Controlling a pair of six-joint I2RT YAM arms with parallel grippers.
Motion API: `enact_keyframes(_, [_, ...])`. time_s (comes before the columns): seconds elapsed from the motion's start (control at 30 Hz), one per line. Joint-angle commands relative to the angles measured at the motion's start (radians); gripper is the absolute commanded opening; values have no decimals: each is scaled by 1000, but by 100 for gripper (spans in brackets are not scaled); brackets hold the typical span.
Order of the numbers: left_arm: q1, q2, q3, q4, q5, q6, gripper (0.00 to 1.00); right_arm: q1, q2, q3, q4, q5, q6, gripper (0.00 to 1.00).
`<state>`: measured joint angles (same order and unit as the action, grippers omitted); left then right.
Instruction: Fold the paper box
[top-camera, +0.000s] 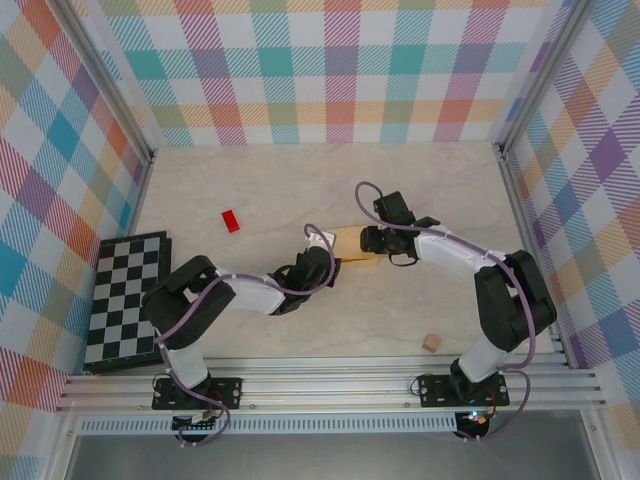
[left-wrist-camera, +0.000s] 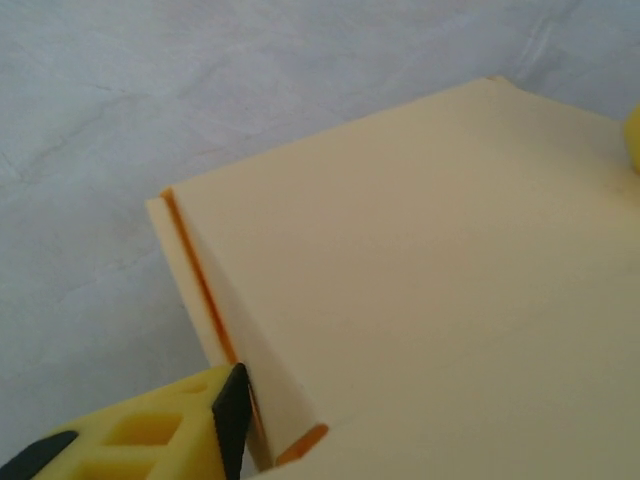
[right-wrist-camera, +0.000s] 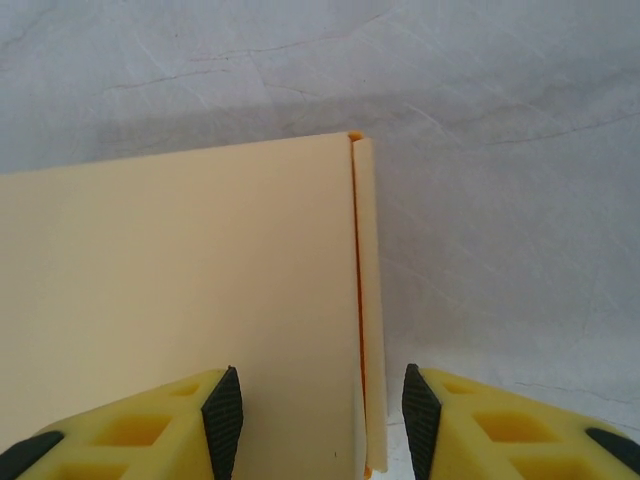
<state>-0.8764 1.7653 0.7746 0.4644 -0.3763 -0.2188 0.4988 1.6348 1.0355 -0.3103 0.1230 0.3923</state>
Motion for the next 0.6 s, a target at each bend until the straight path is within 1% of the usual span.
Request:
enact_keyframes(0.0, [-15, -103, -27, -249, 114, -88, 48, 1, 31, -29, -58, 40, 17, 50])
enact_keyframes(0.17, [-16, -232, -8, -464, 180, -144, 52, 0, 36, -14, -65, 53, 12, 50])
enact_keyframes(0.27, [-15, -282, 24, -604, 216, -169, 53, 0, 45, -5, -68, 51, 12, 51])
enact_keyframes(0.37, [-12, -360, 61, -721, 207, -228, 56, 0, 49, -2, -66, 49, 14, 51])
enact_keyframes(0.47, [36, -385, 148, -857, 205, -292, 60, 0, 42, -3, -67, 47, 11, 51])
enact_keyframes(0.57, [113, -337, 226, -873, 277, -331, 60, 0, 38, -8, -60, 46, 6, 51])
